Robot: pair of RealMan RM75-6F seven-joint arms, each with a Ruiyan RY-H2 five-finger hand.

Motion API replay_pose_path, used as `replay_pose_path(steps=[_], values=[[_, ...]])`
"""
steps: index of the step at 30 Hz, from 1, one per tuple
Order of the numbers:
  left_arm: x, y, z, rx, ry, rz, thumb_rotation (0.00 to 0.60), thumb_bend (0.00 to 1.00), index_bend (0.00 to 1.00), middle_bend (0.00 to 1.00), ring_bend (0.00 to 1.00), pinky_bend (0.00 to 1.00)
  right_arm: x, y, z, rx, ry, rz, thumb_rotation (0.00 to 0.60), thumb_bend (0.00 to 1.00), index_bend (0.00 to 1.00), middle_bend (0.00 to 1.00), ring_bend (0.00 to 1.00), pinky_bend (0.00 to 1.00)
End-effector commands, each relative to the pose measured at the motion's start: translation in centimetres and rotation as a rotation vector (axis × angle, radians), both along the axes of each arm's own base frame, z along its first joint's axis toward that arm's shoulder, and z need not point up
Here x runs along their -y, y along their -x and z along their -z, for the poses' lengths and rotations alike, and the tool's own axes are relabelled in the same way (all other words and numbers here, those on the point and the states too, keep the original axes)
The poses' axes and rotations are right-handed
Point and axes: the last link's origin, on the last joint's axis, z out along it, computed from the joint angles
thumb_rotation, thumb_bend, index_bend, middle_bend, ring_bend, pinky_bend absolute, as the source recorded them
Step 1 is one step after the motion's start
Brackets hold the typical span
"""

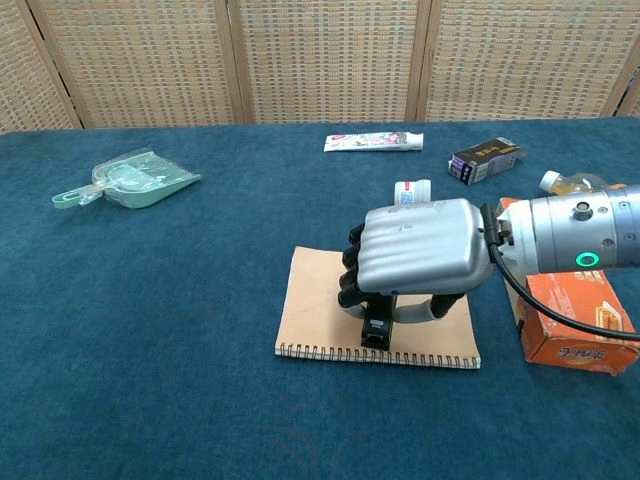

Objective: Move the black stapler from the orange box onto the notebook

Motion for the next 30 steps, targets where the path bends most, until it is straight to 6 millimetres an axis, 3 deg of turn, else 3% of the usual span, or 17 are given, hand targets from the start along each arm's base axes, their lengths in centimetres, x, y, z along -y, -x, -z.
replay_pose_path(steps=[1, 4, 7, 9, 11, 14, 22, 25, 30], values=[[0.0, 0.0, 0.0, 0.001, -0.001, 0.0, 0.6, 0.0, 0.0, 0.0, 0.0, 0.0, 0.1, 0.2, 0.0, -0.015, 0.013, -0.018, 0.6, 0.65, 0.62, 0.54, 0.39, 0.41], [0.0, 0.0, 0.0, 0.002, -0.002, 0.0, 0.6, 0.0, 0.0, 0.0, 0.0, 0.0, 0.2, 0.3, -0.1, -0.032, 0.034, -0.047, 0.6, 0.64, 0.58, 0.5, 0.38, 0.38], [0.1, 0.0, -0.1, 0.004, -0.003, 0.001, 0.6, 0.0, 0.0, 0.0, 0.0, 0.0, 0.5, 0.6, -0.3, -0.051, 0.073, -0.056, 0.6, 0.57, 0.34, 0.26, 0.19, 0.2], [0.1, 0.0, -0.1, 0.004, -0.003, 0.002, 0.6, 0.0, 0.0, 0.0, 0.0, 0.0, 0.7, 0.7, -0.7, -0.055, 0.107, -0.033, 0.6, 0.4, 0.13, 0.06, 0.03, 0.05], [0.0, 0.0, -0.1, 0.005, -0.001, 0.003, 0.6, 0.0, 0.0, 0.0, 0.0, 0.0, 0.4, 0.5, -1.1, -0.046, 0.125, -0.021, 0.6, 0.27, 0.02, 0.0, 0.0, 0.01], [0.1, -0.1, -0.1, 0.006, 0.002, 0.005, 0.6, 0.0, 0.0, 0.0, 0.0, 0.0, -0.3, 0.1, -2.0, -0.025, 0.142, -0.009, 0.6, 0.2, 0.0, 0.0, 0.0, 0.0], [0.3, -0.3, -0.1, 0.011, 0.006, 0.015, 0.6, 0.0, 0.0, 0.0, 0.0, 0.0, -1.3, -0.3, -5.3, 0.037, 0.205, 0.014, 0.6, 0.2, 0.0, 0.0, 0.0, 0.0], [0.5, -0.4, -0.2, 0.015, 0.002, 0.023, 0.6, 0.0, 0.0, 0.0, 0.0, 0.0, -1.6, 0.4, -8.1, 0.1, 0.265, 0.06, 0.6, 0.18, 0.0, 0.0, 0.0, 0.0], [0.8, -0.5, -0.4, 0.015, -0.01, 0.038, 0.6, 0.0, 0.0, 0.0, 0.0, 0.0, -2.4, 4.2, -14.4, 0.258, 0.403, 0.249, 0.6, 0.13, 0.0, 0.0, 0.0, 0.0]])
